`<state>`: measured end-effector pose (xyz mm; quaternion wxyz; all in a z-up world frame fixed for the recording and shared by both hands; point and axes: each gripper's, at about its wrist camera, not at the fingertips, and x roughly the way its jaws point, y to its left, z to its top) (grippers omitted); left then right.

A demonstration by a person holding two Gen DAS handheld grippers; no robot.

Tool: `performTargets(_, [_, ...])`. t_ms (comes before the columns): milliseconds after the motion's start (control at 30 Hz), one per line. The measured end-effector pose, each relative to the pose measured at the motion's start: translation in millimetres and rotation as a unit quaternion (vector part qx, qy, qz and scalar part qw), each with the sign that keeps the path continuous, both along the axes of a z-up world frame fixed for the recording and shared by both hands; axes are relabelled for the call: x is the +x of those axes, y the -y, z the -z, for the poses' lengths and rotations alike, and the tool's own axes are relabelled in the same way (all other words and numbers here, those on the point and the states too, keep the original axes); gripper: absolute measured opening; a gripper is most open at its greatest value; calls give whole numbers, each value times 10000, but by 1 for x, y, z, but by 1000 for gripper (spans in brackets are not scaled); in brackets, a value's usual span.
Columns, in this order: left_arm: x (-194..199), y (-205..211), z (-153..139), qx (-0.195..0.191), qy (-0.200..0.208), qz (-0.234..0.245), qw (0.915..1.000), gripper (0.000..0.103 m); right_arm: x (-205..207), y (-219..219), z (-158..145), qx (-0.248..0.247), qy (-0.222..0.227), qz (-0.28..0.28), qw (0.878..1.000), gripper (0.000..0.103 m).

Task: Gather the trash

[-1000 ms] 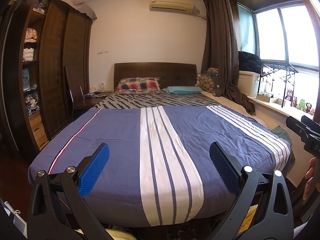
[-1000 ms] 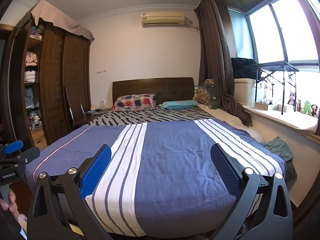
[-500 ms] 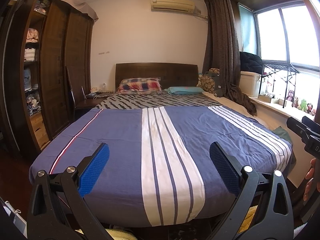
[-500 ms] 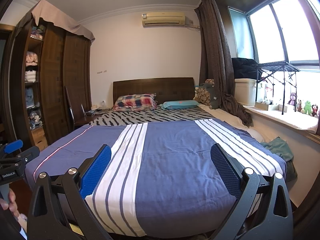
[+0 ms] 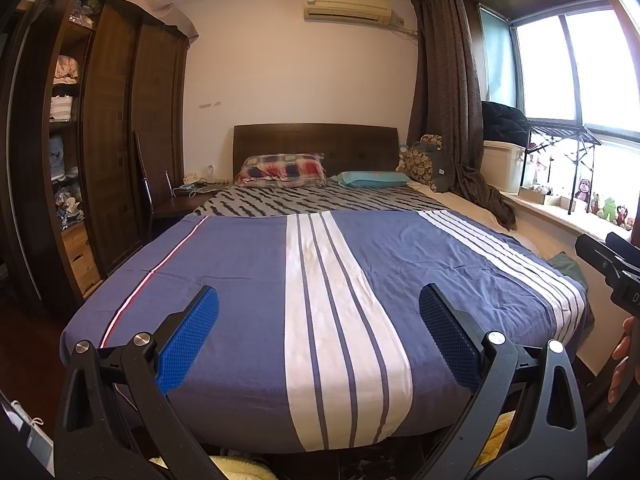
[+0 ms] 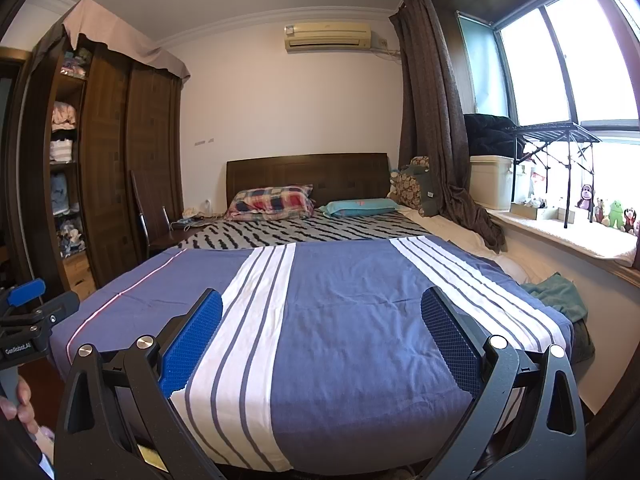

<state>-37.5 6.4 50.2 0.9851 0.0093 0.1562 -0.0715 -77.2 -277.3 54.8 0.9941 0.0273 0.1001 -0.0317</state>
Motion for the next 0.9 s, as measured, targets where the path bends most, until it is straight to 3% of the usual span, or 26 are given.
performTargets(900, [-3, 0, 0, 79, 58, -195, 9998, 95, 6, 2, 7, -20, -99, -31, 9999, 100])
